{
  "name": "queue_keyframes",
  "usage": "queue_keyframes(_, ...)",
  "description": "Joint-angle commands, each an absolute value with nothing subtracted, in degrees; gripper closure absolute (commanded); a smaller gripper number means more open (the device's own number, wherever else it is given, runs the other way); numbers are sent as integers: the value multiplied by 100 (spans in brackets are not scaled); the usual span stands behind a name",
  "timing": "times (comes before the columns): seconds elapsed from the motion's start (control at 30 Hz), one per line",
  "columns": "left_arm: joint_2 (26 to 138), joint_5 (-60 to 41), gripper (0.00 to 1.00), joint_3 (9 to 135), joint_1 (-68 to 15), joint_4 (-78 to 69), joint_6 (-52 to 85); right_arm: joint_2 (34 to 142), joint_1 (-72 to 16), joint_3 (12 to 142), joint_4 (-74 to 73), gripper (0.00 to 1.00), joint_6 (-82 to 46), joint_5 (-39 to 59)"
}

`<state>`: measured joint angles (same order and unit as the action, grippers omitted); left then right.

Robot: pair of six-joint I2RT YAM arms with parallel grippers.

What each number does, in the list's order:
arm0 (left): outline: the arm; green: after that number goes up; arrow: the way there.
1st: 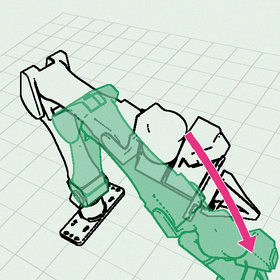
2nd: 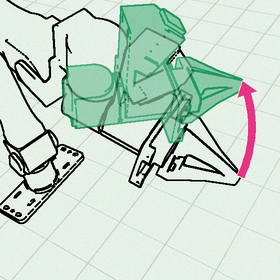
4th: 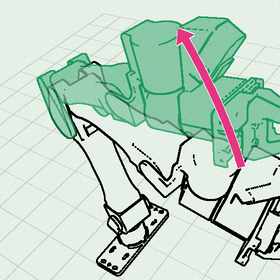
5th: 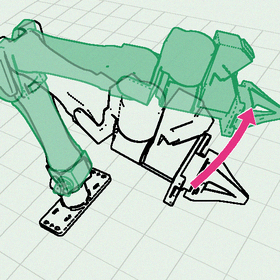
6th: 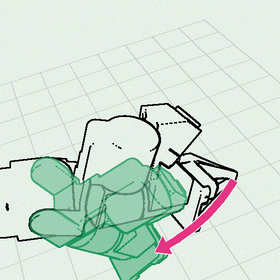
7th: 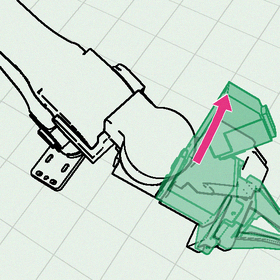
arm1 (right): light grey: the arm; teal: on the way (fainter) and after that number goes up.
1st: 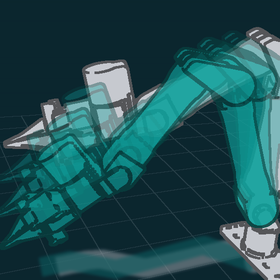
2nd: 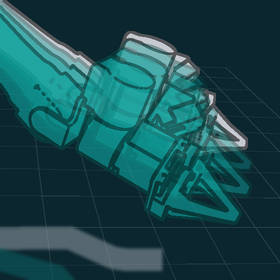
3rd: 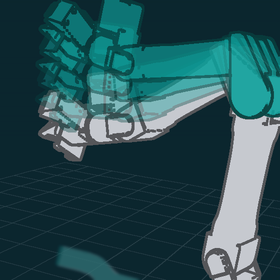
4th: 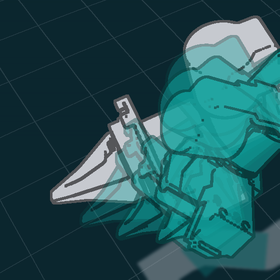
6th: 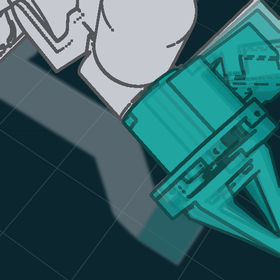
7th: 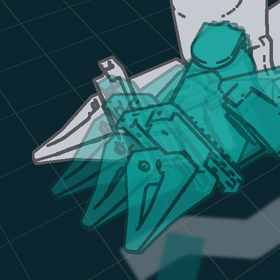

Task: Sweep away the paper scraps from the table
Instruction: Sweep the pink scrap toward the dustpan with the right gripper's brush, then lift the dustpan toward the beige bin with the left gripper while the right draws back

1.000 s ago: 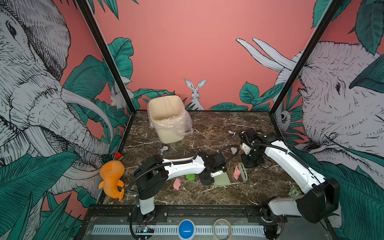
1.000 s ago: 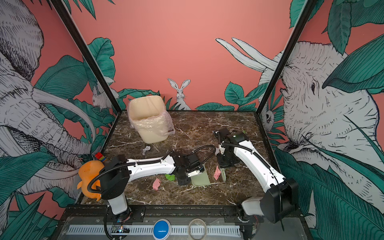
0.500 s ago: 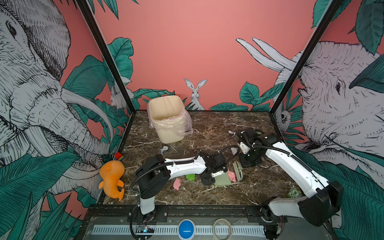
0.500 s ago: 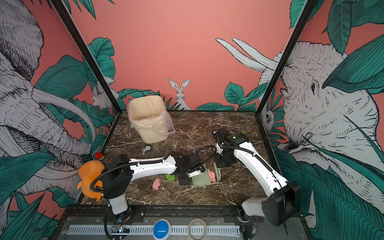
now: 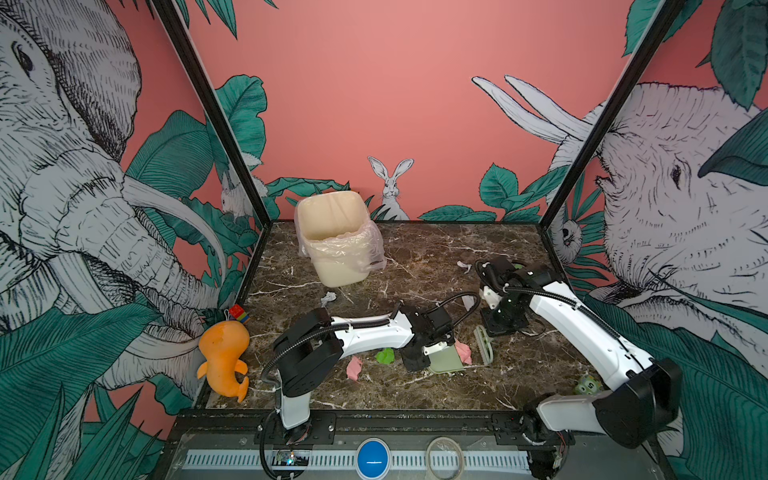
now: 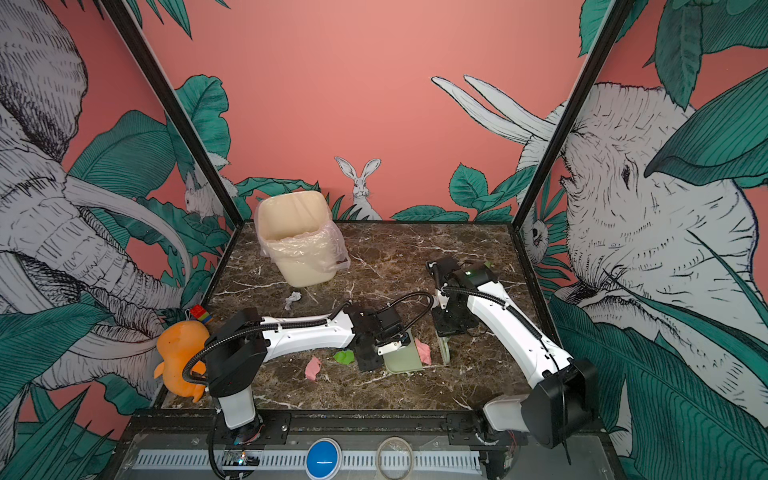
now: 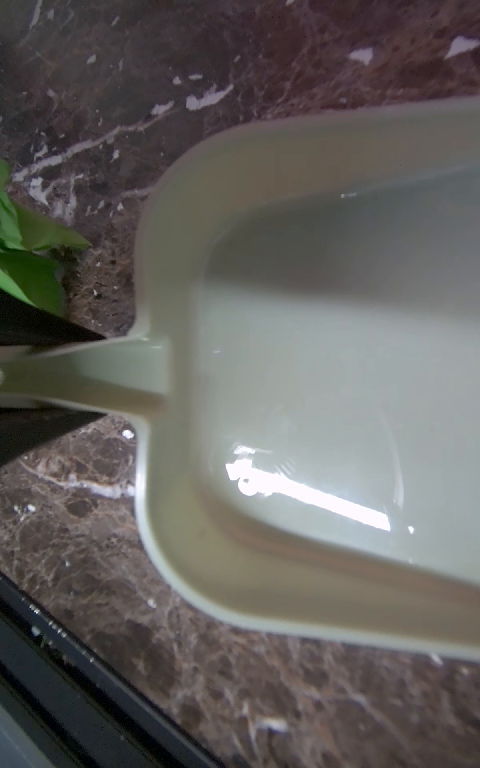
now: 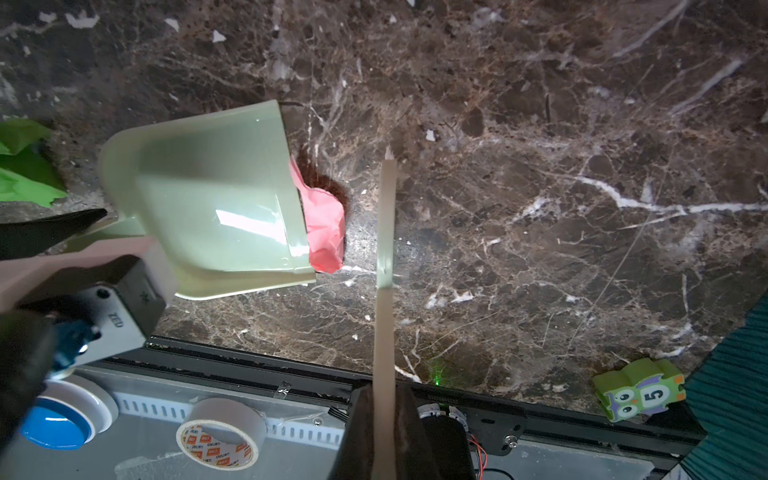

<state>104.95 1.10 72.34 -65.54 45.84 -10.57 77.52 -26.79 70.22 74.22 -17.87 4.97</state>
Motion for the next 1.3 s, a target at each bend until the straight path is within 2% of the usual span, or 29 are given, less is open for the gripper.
queue_keyframes(0.0,10477,62,98,7321,-6579,4658,-1107,7798,-2888,7061,7291,100,-1935,792)
queue_keyframes(0.37,10442,94,98,7291,-6581,4623,-1056,7577,-3436,7395,6712,100,-2534,1669)
queue_keyframes(0.57,10357,114,98,7238,-6581,4516,-1011,7352,-3395,7479,7106,100,-2467,1309)
queue_keyframes(0.97,9826,88,98,7010,-6558,4081,-773,6719,-2306,8049,8080,100,-1872,918)
queue_keyframes(1.27,9151,2,98,6961,-6310,3988,-350,6438,-1718,7725,8100,100,-1627,975)
